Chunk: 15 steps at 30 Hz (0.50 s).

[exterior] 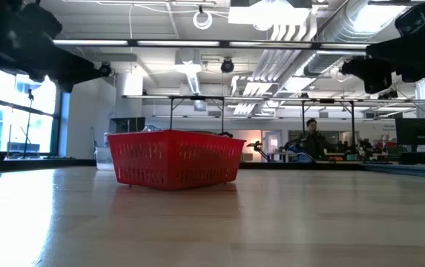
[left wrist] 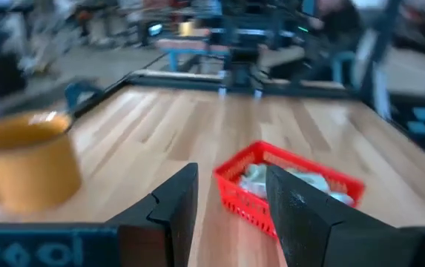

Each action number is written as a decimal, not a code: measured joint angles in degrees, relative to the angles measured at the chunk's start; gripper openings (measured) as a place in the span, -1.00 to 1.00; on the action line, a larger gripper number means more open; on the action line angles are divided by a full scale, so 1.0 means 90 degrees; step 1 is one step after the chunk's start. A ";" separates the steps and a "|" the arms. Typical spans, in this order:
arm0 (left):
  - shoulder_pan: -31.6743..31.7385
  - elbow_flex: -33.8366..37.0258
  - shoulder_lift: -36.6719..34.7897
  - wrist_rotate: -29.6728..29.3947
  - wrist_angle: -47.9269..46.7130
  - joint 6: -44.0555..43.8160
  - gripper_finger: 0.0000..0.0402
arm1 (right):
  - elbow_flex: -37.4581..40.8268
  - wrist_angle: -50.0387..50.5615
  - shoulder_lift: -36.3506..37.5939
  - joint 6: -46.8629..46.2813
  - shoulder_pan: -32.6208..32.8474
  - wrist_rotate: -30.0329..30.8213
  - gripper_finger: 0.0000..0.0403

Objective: Pick and place Stevia / Truvia into bins
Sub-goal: Return to Home Position

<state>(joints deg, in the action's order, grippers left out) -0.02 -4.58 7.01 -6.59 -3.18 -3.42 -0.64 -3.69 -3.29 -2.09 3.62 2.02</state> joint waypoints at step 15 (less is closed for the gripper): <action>-0.0002 0.0000 0.0000 0.1294 0.0782 -0.0136 -0.04 | 0.0000 -0.0609 -0.0007 -0.1603 -0.0002 -0.0739 0.37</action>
<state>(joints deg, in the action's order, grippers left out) -0.03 -4.58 7.01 5.06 3.86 -4.65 -0.64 -9.17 -3.36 -16.52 3.60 -4.64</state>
